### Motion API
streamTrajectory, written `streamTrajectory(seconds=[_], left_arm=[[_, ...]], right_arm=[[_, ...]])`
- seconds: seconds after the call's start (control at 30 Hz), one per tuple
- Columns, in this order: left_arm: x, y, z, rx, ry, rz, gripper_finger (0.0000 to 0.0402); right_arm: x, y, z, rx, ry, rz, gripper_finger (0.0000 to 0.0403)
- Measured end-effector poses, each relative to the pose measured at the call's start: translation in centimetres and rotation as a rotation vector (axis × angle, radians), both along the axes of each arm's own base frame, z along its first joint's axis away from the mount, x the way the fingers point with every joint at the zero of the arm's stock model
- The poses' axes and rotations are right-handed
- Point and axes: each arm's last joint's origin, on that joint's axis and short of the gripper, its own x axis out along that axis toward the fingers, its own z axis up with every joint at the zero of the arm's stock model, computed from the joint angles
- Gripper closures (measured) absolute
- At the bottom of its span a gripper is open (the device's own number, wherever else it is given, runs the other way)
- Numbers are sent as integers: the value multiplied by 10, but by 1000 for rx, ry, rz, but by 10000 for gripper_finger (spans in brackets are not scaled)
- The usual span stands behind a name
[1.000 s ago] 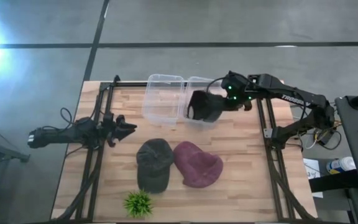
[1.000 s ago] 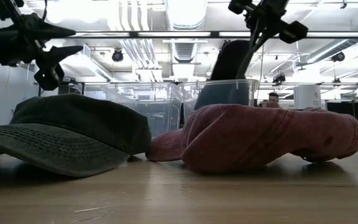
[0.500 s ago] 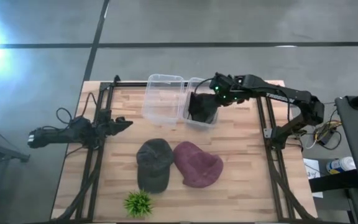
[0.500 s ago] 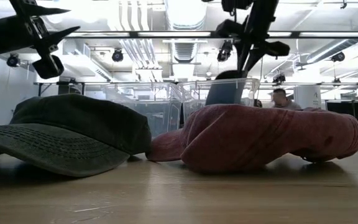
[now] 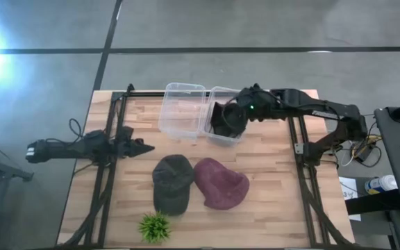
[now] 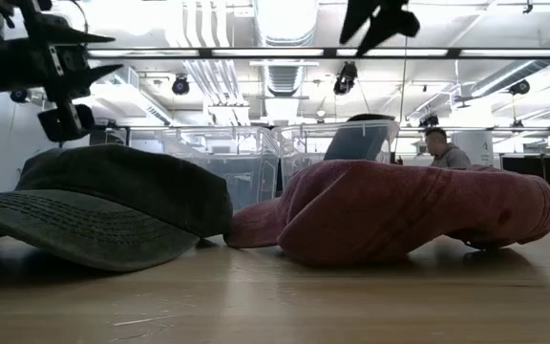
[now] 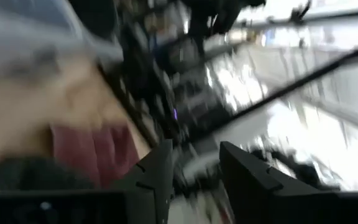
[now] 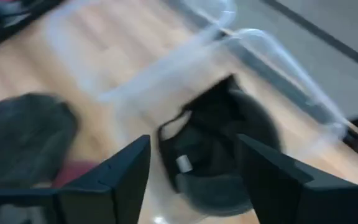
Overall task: Pick and place caps into container
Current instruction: Put the black cap into the right transparent container
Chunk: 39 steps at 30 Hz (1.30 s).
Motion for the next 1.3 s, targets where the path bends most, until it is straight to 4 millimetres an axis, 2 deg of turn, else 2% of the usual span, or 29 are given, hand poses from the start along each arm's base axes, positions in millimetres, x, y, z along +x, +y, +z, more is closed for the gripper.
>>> streamTrajectory(seconds=[0.13,0.3,0.43,0.53,0.63,0.9,1.1,1.3], left_arm=[[4,-6,5,21,208,-131,303],[8,-13,17,208,497,-248,327],[19,-23,30,376,592,-368,348],[31,-31,33,439,632,-439,376],[42,-41,27,472,686,-504,397],[57,-69,0,564,816,-622,401],[67,-90,-16,610,823,-655,401],[89,-100,-22,573,718,-610,401]], right_arm=[[4,25,0,64,15,125,161],[15,51,-24,143,143,160,161],[27,62,-42,377,185,147,164],[39,72,-58,467,230,134,170],[51,81,-74,497,258,91,176],[91,104,-121,615,222,51,191],[121,110,-154,660,135,39,193],[145,117,-186,724,95,89,193]])
